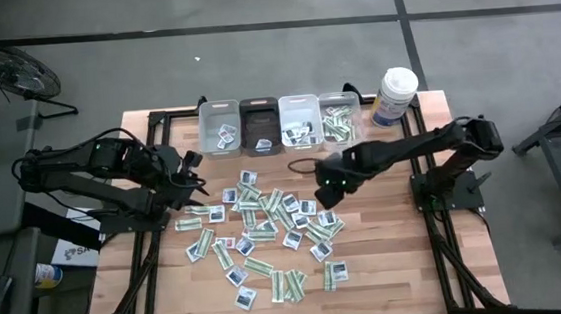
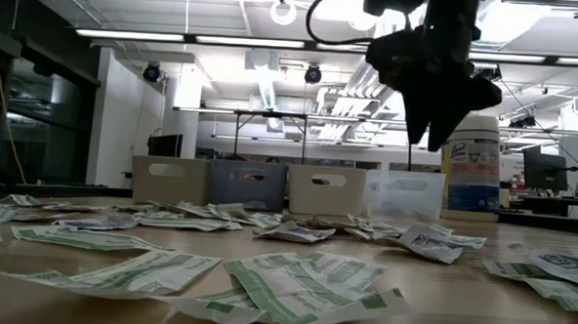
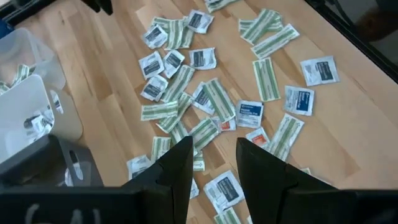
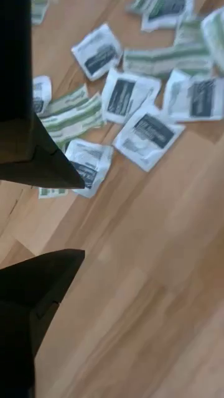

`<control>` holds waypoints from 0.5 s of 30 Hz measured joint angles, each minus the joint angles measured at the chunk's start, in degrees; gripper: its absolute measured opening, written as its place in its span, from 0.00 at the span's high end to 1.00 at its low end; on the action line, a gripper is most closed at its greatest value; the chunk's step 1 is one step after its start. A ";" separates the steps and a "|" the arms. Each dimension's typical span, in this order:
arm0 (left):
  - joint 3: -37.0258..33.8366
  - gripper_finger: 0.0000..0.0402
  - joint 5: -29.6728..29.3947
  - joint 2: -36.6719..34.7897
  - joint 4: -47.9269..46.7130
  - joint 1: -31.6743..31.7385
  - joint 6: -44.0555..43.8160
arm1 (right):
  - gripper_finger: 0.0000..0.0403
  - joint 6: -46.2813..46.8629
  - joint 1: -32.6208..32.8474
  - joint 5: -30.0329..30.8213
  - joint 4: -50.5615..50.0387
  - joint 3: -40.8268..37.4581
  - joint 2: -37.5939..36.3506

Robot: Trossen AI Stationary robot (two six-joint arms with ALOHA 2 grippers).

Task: Pick & Place First Aid Supplies
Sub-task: Put the black towelette pack into the white bin

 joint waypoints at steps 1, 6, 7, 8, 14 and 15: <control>0.00 0.70 -0.01 0.01 -0.49 0.01 0.11 | 0.59 0.30 0.56 -0.10 0.20 0.00 0.85; 0.00 0.70 0.00 0.00 -3.34 0.00 0.25 | 0.59 0.09 2.29 -0.17 1.12 -0.09 4.82; 0.00 0.70 0.00 0.00 -3.96 0.01 0.25 | 0.59 -0.24 2.39 -0.39 1.66 -0.09 5.36; 0.00 0.70 -0.02 -0.05 -4.64 0.00 0.25 | 0.59 -0.80 2.50 -0.80 1.89 -0.09 6.02; 0.00 0.70 0.12 -0.86 -5.76 0.01 0.07 | 0.59 -6.62 2.55 -2.33 3.10 -0.09 9.67; 0.00 0.70 0.21 -1.31 -5.51 -0.01 0.09 | 0.59 -7.72 2.55 -2.56 3.74 -0.09 10.17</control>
